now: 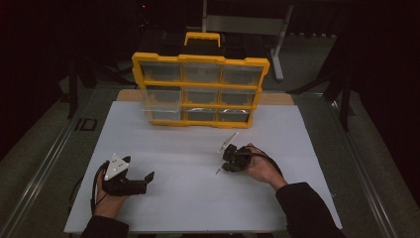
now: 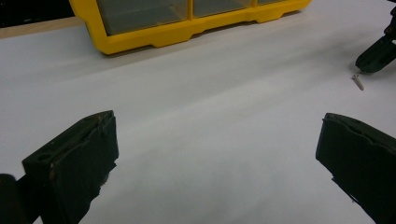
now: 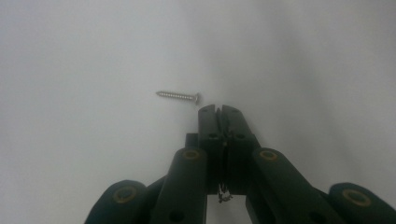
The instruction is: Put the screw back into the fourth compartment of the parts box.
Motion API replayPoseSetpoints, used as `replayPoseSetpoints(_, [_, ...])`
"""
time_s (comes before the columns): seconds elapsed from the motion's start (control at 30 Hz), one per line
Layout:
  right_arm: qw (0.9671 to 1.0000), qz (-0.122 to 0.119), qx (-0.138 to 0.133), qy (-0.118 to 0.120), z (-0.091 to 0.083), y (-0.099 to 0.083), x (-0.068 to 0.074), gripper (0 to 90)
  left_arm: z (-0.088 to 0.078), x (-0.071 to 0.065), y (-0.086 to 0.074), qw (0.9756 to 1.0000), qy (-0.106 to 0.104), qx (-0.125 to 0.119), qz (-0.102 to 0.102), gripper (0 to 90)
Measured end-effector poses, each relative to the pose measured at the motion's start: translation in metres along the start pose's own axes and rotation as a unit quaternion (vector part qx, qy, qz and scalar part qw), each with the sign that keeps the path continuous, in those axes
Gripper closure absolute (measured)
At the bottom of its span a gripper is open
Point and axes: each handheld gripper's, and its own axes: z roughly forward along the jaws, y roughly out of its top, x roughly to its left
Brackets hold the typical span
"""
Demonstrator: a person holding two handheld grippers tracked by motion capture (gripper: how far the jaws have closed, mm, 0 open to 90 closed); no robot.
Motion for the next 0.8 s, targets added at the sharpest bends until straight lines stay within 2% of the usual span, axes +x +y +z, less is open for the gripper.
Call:
replayPoseSetpoints(0.27, [0.9999, -0.009, -0.006, -0.001, -0.011, 0.006, 0.000, 88.0, 0.000, 0.000, 0.000, 1.0000, 0.000, -0.001, 0.000, 0.0])
replayPoseSetpoints(0.67, [0.9997, -0.024, -0.009, 0.003, -0.019, 0.020, 0.004, 88.0, -0.001, 0.000, 0.000, 1.0000, 0.001, -0.003, -0.001, 0.0])
replayPoseSetpoints(0.8, [0.9994, -0.030, -0.017, 0.003, -0.026, 0.023, 0.002, 87.9, -0.001, 0.000, 0.000, 1.0000, 0.001, -0.004, -0.001, 0.0])
